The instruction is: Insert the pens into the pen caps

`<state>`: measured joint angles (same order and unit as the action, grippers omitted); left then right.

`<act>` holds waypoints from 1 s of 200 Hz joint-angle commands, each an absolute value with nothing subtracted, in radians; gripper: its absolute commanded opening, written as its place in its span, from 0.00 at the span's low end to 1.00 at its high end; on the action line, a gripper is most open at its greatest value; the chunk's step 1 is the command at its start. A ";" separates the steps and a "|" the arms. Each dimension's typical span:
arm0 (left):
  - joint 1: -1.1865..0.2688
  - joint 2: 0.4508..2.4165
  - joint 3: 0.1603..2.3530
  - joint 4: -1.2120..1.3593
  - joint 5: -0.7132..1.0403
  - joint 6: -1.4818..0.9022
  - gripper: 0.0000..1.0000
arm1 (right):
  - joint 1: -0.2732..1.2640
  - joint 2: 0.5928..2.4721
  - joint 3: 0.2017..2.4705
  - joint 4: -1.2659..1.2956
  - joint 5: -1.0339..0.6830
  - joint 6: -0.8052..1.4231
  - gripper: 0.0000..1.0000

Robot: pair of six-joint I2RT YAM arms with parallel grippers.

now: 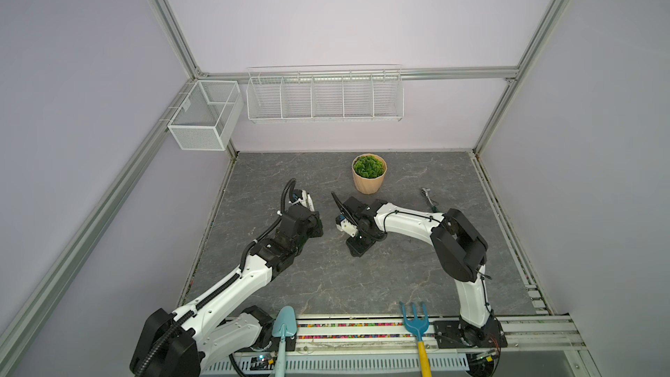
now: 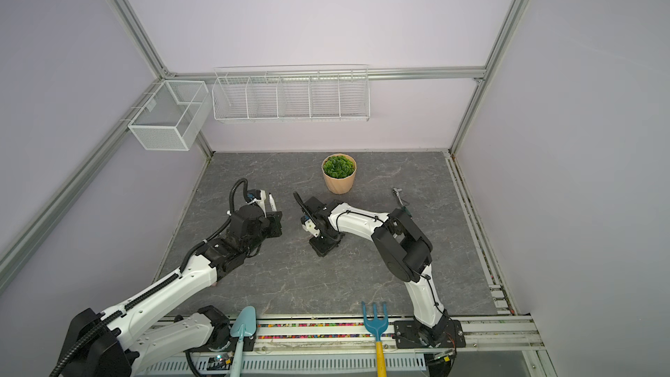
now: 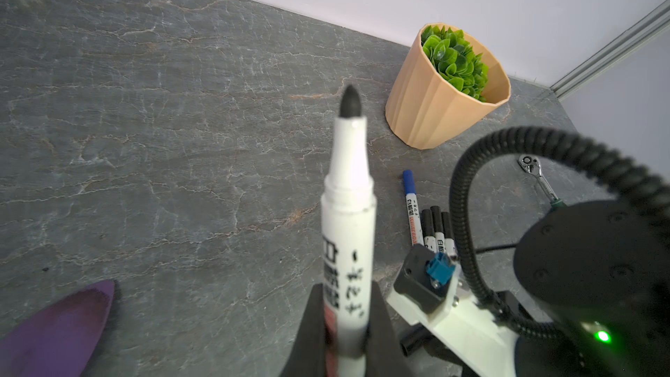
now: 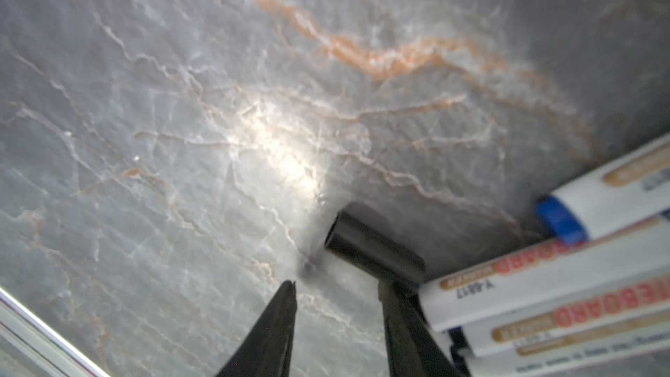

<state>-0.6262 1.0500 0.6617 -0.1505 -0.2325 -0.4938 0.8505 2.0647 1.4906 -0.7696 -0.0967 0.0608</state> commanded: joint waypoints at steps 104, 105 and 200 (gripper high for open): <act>-0.604 0.985 0.655 -0.187 -0.258 -0.463 0.00 | 0.804 2.220 1.758 -0.845 -0.026 0.149 0.54; -0.603 0.984 0.655 -0.188 -0.257 -0.463 0.00 | 0.804 2.221 1.761 -0.847 -0.025 0.149 0.54; -0.586 0.993 0.663 -0.198 -0.247 -0.457 0.00 | 0.778 2.380 2.042 -0.950 0.044 0.180 0.59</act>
<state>-0.5934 0.9997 0.6579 -0.1940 -0.2394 -0.4648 0.7963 2.3405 1.9526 -0.8906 -0.0265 0.1524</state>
